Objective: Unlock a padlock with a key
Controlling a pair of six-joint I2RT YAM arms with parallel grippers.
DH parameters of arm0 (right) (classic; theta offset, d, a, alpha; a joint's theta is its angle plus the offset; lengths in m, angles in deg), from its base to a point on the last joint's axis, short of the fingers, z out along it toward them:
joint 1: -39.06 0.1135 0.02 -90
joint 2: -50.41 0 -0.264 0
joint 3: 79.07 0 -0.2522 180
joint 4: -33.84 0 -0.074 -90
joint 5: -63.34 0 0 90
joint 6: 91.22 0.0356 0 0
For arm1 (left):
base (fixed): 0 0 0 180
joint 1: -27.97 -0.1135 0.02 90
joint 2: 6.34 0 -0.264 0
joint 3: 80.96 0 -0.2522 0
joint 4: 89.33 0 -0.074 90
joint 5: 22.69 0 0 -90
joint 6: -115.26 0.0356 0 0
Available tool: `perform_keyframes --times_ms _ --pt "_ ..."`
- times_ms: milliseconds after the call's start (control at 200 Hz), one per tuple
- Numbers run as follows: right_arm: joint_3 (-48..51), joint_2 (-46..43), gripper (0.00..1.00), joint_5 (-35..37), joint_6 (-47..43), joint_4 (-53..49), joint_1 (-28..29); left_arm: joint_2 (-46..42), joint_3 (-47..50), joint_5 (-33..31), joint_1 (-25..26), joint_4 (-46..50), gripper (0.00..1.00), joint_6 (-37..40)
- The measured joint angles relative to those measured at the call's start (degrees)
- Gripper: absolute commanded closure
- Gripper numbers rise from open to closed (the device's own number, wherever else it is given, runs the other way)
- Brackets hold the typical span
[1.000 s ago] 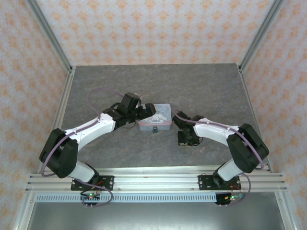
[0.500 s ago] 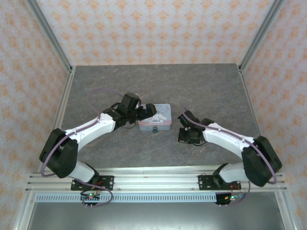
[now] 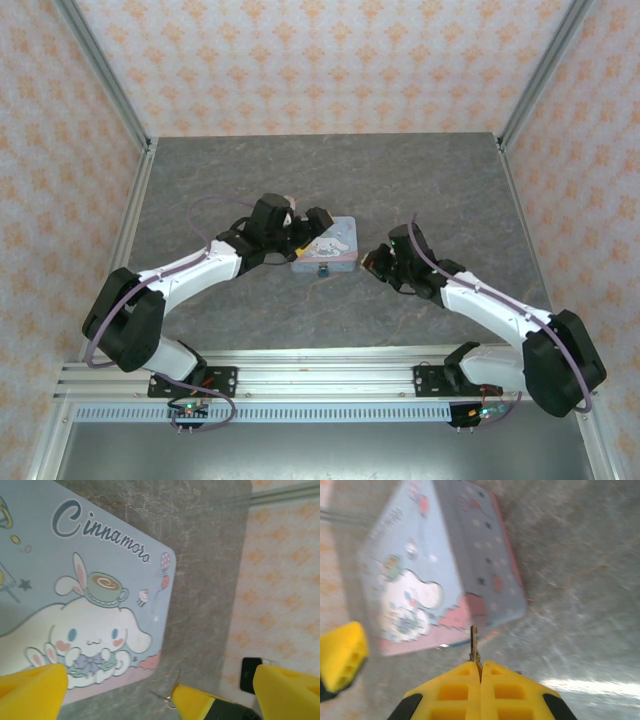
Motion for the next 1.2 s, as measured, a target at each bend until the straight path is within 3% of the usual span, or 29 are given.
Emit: perform_keyframes --times_ms 315,711,1201 --pt "2.3 -1.3 1.00 4.4 15.4 18.1 1.0 -1.6 5.0 -1.0 0.1 -8.2 0.38 -20.0" --pt "-0.8 4.4 1.00 9.7 21.9 27.9 5.4 -1.4 5.5 -3.1 2.3 -16.3 0.42 -33.3" --pt "-2.3 7.3 1.00 11.2 24.2 32.7 8.0 2.7 5.5 -4.8 3.0 -22.1 0.49 -39.1"
